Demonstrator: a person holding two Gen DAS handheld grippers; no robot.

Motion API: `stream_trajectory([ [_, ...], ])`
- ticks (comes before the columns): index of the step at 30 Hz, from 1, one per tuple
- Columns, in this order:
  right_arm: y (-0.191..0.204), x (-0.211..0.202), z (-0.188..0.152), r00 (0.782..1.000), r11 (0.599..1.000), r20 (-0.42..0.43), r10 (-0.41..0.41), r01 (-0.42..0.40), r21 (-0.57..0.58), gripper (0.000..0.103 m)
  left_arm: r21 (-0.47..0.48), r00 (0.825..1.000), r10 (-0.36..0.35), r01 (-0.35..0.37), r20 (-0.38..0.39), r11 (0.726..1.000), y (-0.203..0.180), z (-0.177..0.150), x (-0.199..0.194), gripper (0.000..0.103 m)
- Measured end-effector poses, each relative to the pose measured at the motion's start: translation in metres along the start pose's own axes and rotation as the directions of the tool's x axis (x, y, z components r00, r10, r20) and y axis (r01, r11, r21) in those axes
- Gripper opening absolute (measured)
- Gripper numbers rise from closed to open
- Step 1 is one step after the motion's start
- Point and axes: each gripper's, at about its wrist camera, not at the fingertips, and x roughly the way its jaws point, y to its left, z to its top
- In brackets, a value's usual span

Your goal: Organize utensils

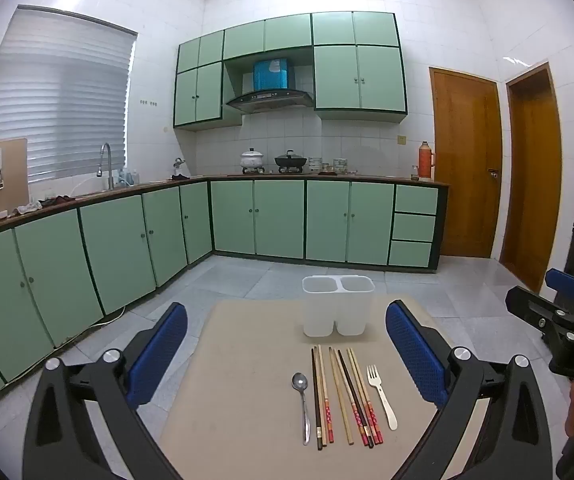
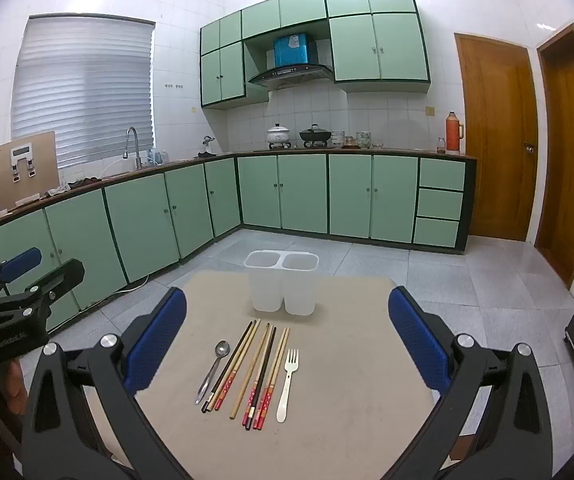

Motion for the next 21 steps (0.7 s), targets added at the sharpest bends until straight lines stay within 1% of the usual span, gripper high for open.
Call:
stream_trajectory([
  [21,-0.0011,-0.0001,0.0006,1.0,1.0,0.0,0.001,-0.001,0.003,0.098,-0.003,1.0,0.0,0.0,0.0,1.0,0.0002,0.0,0.0002,0.097],
])
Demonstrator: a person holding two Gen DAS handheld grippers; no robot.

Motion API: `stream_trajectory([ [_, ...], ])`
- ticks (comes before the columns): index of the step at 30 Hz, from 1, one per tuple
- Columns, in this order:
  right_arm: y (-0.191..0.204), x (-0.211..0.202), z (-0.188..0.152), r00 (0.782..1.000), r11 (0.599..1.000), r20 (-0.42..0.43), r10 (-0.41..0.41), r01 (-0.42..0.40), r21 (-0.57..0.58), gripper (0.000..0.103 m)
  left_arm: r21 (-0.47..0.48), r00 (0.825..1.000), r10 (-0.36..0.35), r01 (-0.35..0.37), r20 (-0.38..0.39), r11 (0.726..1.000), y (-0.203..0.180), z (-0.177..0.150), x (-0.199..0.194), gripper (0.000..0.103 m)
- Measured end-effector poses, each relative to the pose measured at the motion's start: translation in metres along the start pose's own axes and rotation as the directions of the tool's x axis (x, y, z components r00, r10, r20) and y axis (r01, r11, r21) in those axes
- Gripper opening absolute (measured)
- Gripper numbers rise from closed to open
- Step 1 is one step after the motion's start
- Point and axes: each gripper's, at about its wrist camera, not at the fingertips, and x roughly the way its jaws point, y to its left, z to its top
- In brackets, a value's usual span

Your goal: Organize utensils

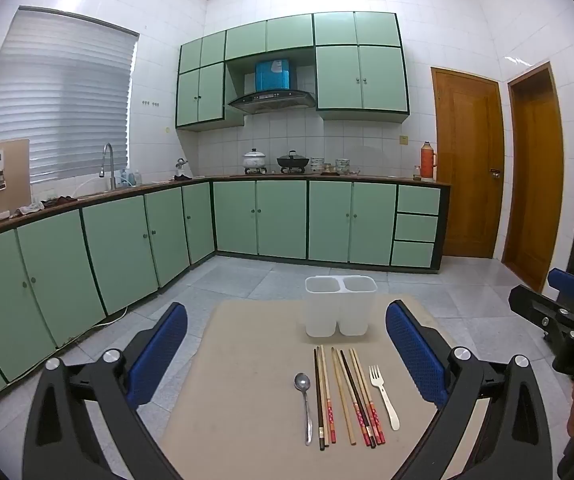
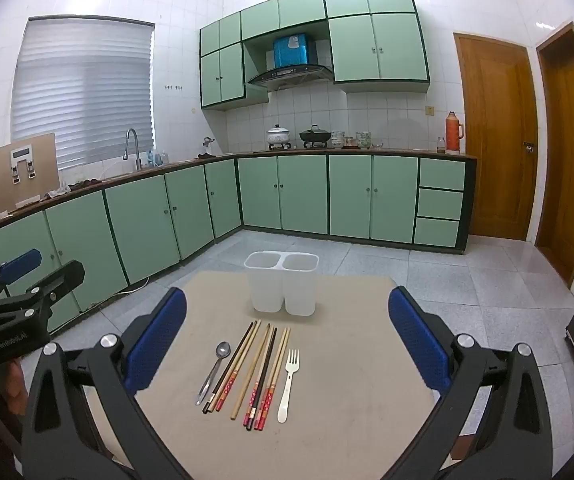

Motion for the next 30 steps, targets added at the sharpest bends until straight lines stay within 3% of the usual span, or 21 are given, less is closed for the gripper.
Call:
stream_trajectory([
  [30,0.0036,0.0012,-0.0008,1.0,1.0,0.002,0.0,0.0,0.0,0.098,0.003,1.0,-0.001,0.0,0.001,1.0,0.0014,-0.0003,0.0003,0.097],
])
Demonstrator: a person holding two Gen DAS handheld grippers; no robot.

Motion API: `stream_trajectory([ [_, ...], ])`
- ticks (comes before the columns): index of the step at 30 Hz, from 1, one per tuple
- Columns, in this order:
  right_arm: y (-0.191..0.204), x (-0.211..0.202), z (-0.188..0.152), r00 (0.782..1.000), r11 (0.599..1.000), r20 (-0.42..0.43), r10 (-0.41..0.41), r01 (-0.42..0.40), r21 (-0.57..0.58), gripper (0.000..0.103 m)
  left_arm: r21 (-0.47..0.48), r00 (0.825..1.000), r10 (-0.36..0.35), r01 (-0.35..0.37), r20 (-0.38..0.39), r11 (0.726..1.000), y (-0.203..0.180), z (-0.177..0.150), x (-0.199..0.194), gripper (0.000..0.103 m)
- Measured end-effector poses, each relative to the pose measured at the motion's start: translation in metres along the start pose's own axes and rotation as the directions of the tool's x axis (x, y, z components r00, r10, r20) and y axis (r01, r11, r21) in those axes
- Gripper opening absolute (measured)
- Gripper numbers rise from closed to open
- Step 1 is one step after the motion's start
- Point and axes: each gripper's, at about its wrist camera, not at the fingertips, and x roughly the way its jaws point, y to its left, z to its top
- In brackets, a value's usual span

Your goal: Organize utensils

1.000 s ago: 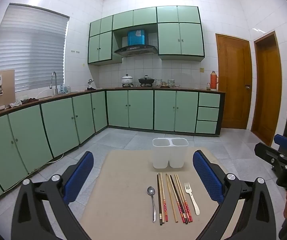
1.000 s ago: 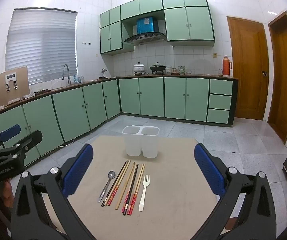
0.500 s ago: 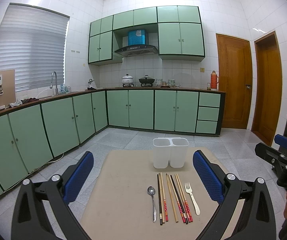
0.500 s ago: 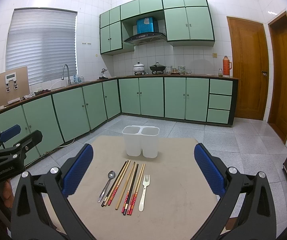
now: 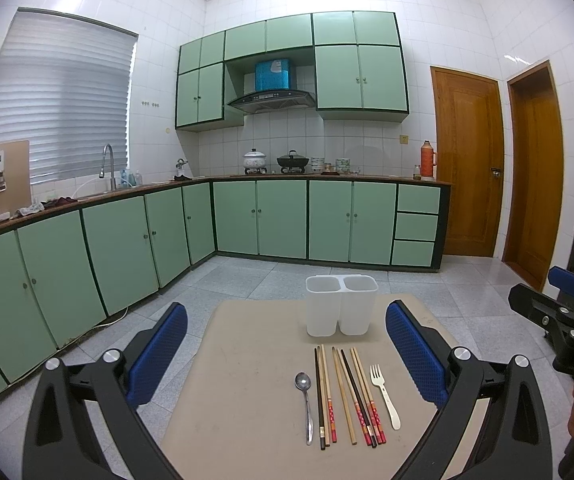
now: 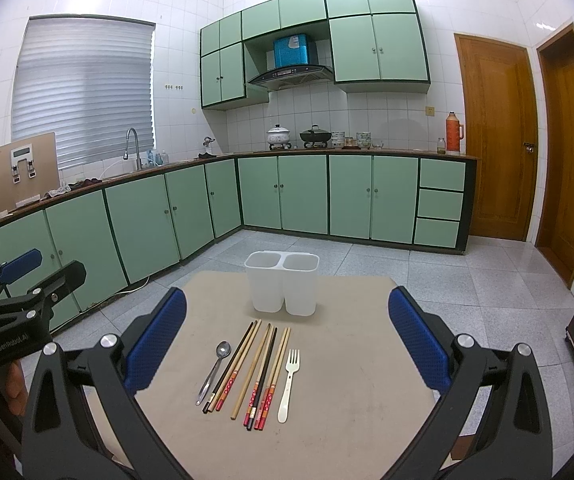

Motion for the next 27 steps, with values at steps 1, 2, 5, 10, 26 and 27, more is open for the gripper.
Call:
stream_trajectory([
  [1,0.0002,0.0001,0.0,1.0,1.0,-0.001,0.0,0.0,0.0,0.098,0.0,1.0,0.0,0.0,0.0,1.0,-0.0001,0.0,0.0,0.097],
  [2,0.0004,0.0,-0.0001,1.0,1.0,0.0,0.001,-0.001,0.0,0.098,0.0,1.0,0.0,0.0,0.0,1.0,-0.0001,0.0,0.0,0.097],
  [5,0.0009,0.0002,-0.0002,1.0,1.0,0.0,0.001,-0.001,0.0,0.098,0.001,1.0,0.0,0.0,0.001,1.0,0.0003,-0.0001,0.0002,0.097],
  [10,0.0022,0.0003,-0.001,1.0,1.0,0.001,0.001,-0.001,-0.002,0.098,0.001,1.0,0.0,0.0,0.0,1.0,0.0,0.0,0.0,0.097],
  [26,0.0027,0.0017,0.0006,1.0,1.0,0.002,0.002,-0.002,-0.004,0.098,0.002,1.0,0.001,-0.001,0.0,1.0,-0.0001,0.0,0.0001,0.097],
  [27,0.0028,0.0017,0.0005,1.0,1.0,0.002,0.002,-0.002,-0.005,0.098,0.002,1.0,0.002,-0.002,0.0,1.0,-0.0004,0.0,0.0,0.097],
])
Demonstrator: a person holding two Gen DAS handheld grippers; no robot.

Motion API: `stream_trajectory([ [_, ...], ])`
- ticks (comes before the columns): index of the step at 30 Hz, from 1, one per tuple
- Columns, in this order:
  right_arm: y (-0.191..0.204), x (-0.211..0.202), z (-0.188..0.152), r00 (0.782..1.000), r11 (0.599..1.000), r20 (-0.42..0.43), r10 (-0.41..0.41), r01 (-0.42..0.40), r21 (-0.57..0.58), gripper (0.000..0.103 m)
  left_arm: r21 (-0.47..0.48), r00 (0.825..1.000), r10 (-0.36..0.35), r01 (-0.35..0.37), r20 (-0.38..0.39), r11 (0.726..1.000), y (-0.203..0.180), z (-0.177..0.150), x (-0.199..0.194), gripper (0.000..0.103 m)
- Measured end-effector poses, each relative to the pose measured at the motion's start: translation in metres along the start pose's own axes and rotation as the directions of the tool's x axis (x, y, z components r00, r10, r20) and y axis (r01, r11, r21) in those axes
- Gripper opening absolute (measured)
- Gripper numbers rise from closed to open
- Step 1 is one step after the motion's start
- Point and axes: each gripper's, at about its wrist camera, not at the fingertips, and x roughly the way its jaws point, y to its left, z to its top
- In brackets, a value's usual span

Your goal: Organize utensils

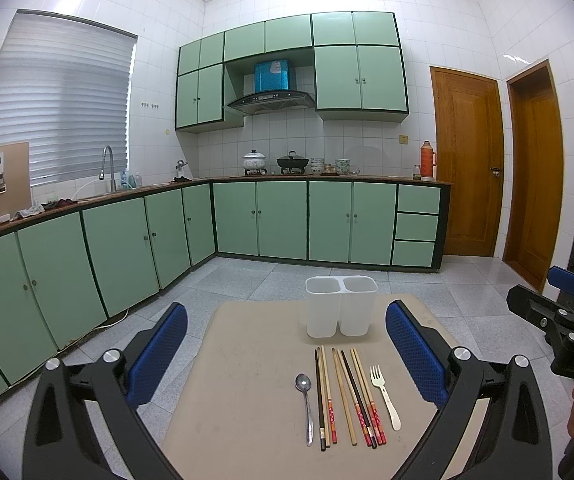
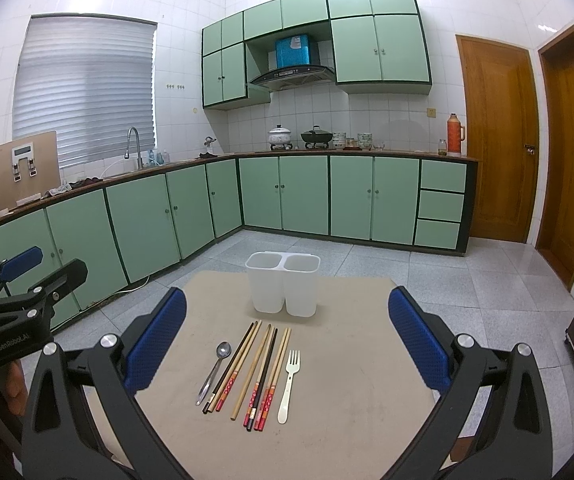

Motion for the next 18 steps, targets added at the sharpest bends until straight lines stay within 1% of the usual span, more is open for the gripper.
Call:
stream_trajectory([
  [10,-0.004,0.003,0.0,1.0,1.0,-0.002,-0.001,0.001,0.0,0.098,-0.001,1.0,0.0,0.0,-0.003,1.0,0.007,0.0,0.001,0.097],
  [12,-0.003,0.002,0.001,1.0,1.0,-0.005,-0.003,0.003,0.0,0.098,-0.001,1.0,0.0,0.0,-0.006,1.0,0.01,-0.003,0.007,0.097],
  [14,-0.002,0.002,0.0,1.0,1.0,-0.008,-0.002,0.002,0.001,0.098,0.0,1.0,0.001,-0.001,-0.007,1.0,0.021,-0.001,0.008,0.097],
  [18,-0.003,0.009,-0.001,1.0,1.0,-0.025,-0.008,0.008,0.0,0.098,-0.001,1.0,0.006,-0.006,-0.025,1.0,0.023,-0.007,0.018,0.097],
])
